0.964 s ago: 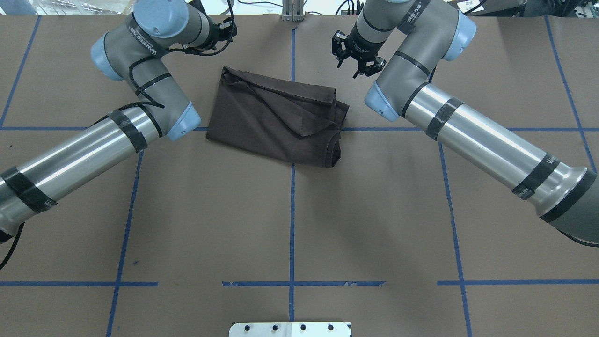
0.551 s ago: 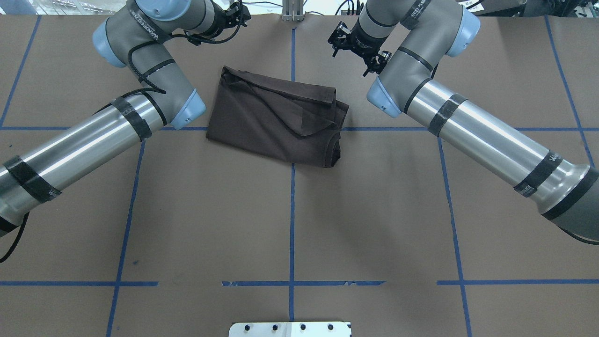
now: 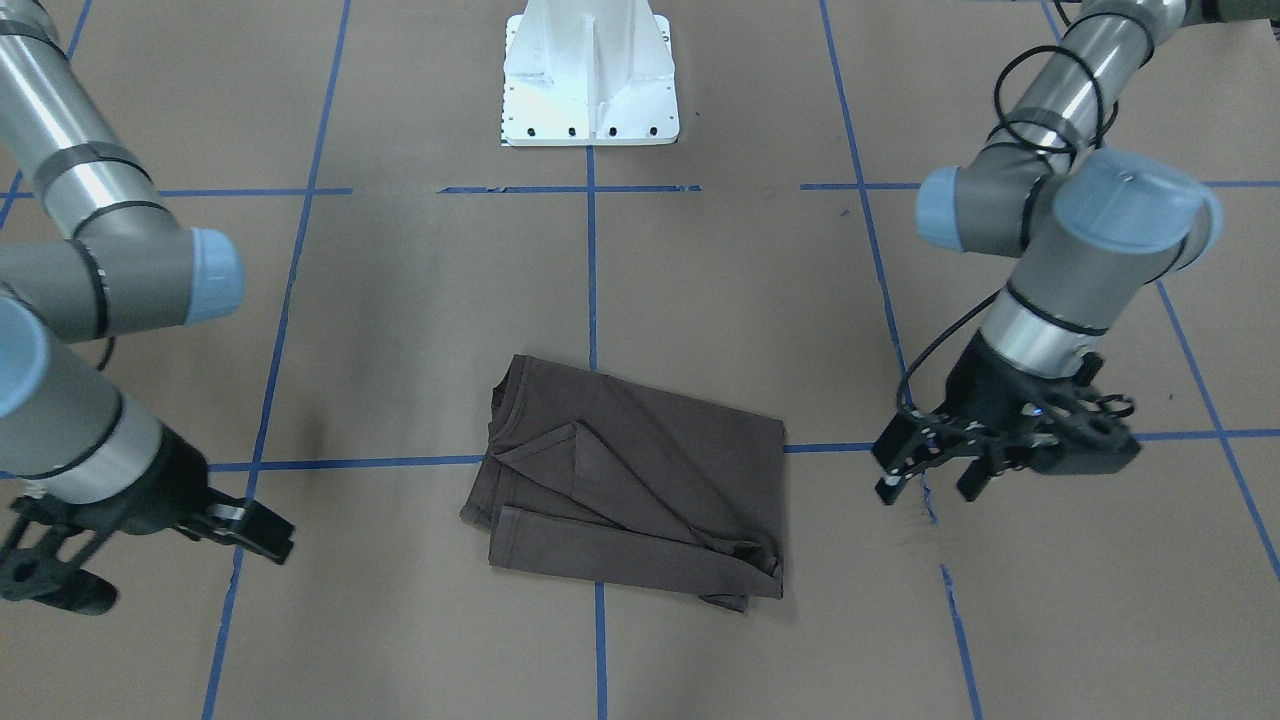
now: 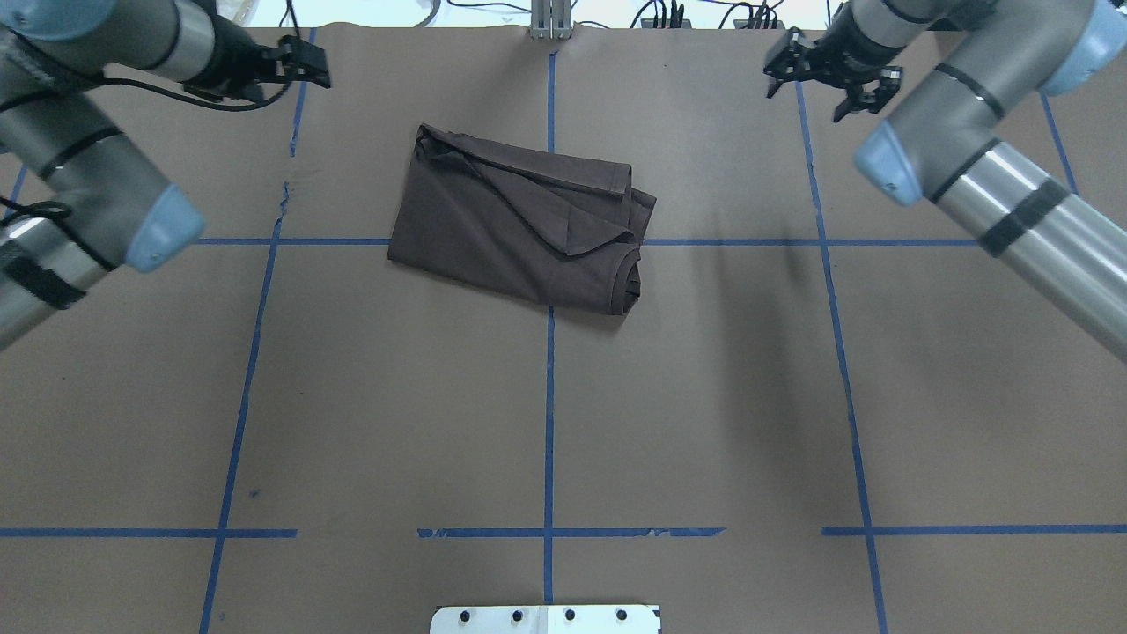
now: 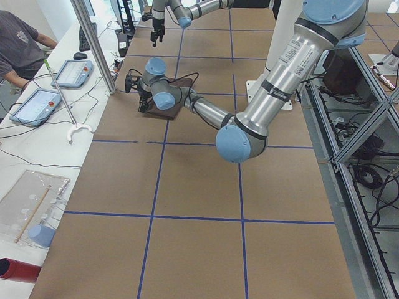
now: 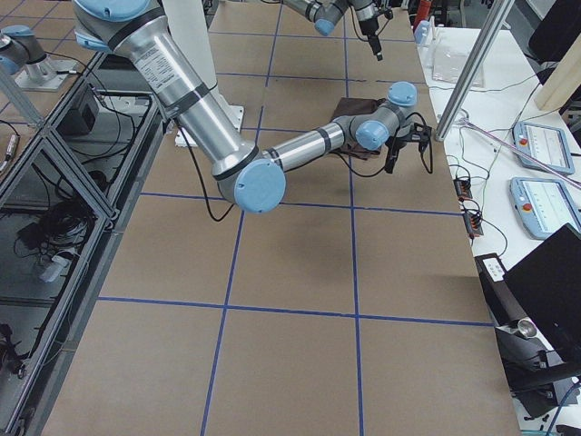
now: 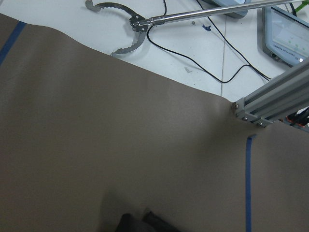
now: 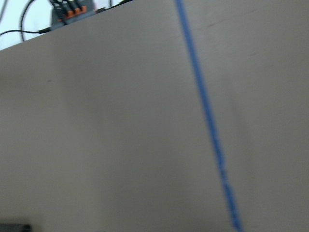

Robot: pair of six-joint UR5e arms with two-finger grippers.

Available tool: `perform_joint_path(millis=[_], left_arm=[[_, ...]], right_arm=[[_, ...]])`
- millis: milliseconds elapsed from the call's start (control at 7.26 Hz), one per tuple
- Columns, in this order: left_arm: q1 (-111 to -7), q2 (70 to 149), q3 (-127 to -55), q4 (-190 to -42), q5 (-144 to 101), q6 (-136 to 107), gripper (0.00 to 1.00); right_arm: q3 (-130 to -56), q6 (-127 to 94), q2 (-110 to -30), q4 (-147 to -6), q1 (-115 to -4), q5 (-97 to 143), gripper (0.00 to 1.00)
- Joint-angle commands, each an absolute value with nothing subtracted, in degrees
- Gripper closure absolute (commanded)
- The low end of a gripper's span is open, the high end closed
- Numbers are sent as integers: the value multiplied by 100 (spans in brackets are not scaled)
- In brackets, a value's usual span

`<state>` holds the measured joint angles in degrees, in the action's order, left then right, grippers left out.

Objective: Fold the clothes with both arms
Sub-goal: 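Release the folded shirt and raise both grippers away from it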

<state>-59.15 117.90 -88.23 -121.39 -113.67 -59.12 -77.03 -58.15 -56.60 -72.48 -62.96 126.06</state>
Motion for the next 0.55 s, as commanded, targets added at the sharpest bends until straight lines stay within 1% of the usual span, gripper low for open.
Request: perform_joint_path(millis=[0,276,413], left_arm=[[-7051,10682,-9973,-10554,-11687,-3039,0],[-8239,9901,-9950,-10126,-12512,-452,0],[-8514,9531,-9967,-10116,-12698,352,0]], right_arm=[[-8218,-2958,-7218,-7471,-7447,13224,0],[-8218,-809,-8257,-7567,-8433,13508,0],[-8226,175,-8618,-7715,-8812,13535,0]])
